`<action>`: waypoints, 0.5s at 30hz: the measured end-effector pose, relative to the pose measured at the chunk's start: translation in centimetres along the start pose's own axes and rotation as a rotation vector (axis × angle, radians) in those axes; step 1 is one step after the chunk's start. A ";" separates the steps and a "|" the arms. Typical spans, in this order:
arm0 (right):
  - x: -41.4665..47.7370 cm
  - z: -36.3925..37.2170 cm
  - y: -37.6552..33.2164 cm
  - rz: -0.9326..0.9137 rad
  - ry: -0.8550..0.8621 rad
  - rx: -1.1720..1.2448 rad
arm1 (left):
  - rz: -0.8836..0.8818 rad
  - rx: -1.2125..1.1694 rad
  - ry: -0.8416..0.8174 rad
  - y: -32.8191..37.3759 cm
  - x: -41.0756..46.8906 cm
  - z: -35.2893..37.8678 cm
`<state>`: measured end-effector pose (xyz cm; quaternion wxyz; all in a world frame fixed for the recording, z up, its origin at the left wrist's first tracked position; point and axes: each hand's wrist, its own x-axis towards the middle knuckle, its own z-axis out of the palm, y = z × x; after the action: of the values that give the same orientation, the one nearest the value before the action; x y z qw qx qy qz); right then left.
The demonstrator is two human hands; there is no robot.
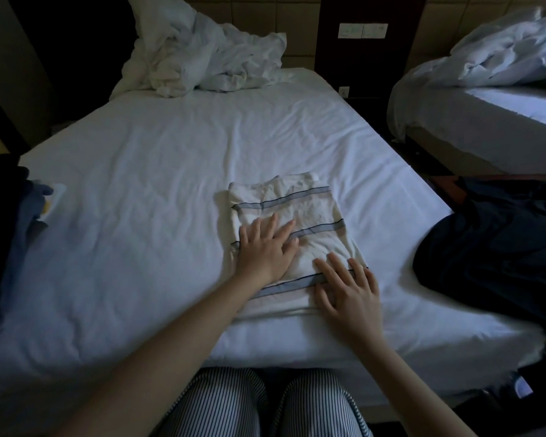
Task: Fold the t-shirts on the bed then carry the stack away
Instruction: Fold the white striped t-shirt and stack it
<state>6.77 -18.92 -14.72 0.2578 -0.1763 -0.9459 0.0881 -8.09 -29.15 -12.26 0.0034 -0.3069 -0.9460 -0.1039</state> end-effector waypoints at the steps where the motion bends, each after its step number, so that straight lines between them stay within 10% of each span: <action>1: 0.0 -0.1 0.0 0.000 -0.004 0.001 | -0.009 0.002 -0.006 -0.1 0.2 -0.1; 15: 0.1 -0.3 0.0 -0.013 -0.062 -0.031 | -0.151 -0.062 0.035 -4.1 -1.2 -0.5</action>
<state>6.87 -18.82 -14.40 0.2263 -0.1711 -0.9558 0.0770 -9.53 -33.16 -12.69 0.0027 -0.2330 -0.9626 -0.1384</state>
